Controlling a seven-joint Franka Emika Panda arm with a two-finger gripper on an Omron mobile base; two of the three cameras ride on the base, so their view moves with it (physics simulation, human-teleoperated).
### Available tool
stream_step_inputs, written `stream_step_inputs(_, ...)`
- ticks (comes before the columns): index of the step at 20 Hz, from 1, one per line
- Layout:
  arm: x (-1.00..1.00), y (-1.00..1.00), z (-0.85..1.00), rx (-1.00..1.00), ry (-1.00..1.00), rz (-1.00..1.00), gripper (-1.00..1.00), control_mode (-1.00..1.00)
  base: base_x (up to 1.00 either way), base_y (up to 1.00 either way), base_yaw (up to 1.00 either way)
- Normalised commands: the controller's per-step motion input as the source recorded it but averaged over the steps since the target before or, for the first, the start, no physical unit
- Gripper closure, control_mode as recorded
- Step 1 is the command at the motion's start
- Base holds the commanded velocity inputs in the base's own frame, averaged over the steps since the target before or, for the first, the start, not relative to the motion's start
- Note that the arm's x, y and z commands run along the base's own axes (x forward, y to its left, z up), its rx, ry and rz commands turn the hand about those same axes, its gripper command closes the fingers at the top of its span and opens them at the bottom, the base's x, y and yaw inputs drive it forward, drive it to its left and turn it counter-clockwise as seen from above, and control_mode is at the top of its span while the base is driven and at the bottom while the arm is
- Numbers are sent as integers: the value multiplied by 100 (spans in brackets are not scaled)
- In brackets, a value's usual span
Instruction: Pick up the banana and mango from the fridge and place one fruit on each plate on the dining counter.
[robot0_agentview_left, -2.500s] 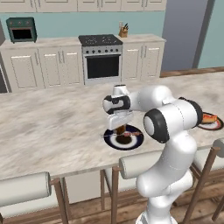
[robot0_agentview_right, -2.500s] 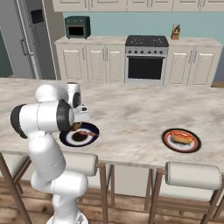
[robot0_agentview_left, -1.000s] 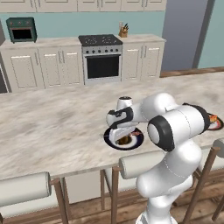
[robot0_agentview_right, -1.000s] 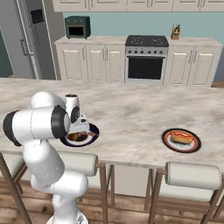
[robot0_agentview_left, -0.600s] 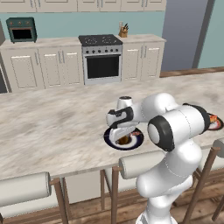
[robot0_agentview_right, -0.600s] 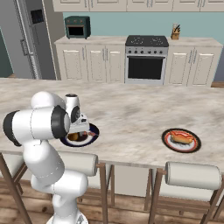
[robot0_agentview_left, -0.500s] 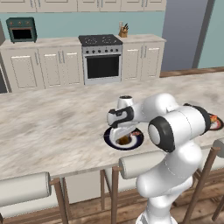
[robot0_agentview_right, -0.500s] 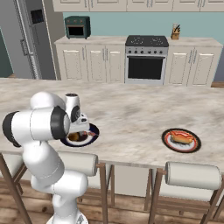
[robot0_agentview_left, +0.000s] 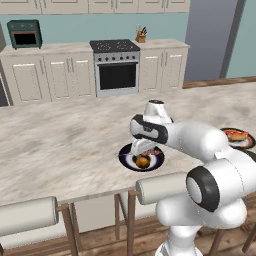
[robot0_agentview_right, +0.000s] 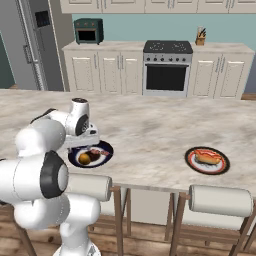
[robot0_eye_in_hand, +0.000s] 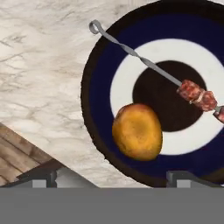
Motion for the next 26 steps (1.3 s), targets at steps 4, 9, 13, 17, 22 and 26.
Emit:
stream_step_inputs(4, -97, -33, 61, 9, 0, -4, -100, -100, 0, 0, 0)
stream_step_inputs(9, -72, -44, 83, 0, 8, -8, -100, -100, 0, 0, 0)
stream_step_inputs(13, -95, -41, 77, 0, 12, -12, -100, -100, 0, 0, 0)
stream_step_inputs(17, -91, -40, 75, -4, 2, -17, -100, -100, 0, 0, 0)
stream_step_inputs(22, -74, -3, 69, -11, -1, -25, -100, -100, 0, 0, 0)
stream_step_inputs(26, -32, 7, 35, -16, -9, -30, -100, -100, 0, 0, 0)
